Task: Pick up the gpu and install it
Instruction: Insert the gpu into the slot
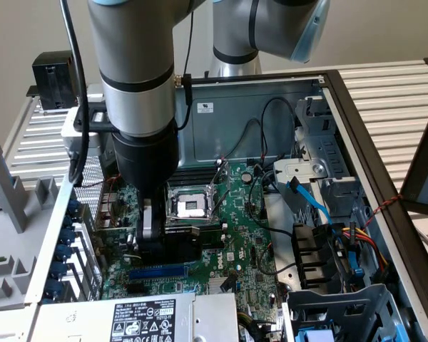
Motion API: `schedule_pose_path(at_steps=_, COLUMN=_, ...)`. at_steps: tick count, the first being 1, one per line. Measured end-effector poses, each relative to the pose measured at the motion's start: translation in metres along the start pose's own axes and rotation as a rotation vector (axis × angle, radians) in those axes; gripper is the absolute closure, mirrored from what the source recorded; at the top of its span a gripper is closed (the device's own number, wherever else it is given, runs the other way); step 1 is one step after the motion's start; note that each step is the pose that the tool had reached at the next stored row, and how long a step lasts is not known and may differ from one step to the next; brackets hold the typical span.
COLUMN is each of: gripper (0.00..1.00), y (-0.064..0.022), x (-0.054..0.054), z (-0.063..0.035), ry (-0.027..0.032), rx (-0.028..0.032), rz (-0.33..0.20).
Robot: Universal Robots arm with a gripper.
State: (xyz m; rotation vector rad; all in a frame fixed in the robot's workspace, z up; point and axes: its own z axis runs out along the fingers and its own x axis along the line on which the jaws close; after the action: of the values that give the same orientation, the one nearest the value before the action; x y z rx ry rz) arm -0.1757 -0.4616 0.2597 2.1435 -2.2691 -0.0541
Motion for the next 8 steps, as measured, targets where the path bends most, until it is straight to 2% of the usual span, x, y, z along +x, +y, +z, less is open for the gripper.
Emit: schedule_pose_path(at_steps=8, gripper=0.73, y=0.0001, x=-0.0002, z=0.0015, ry=0.0005, rx=-0.0001, rz=-0.02)
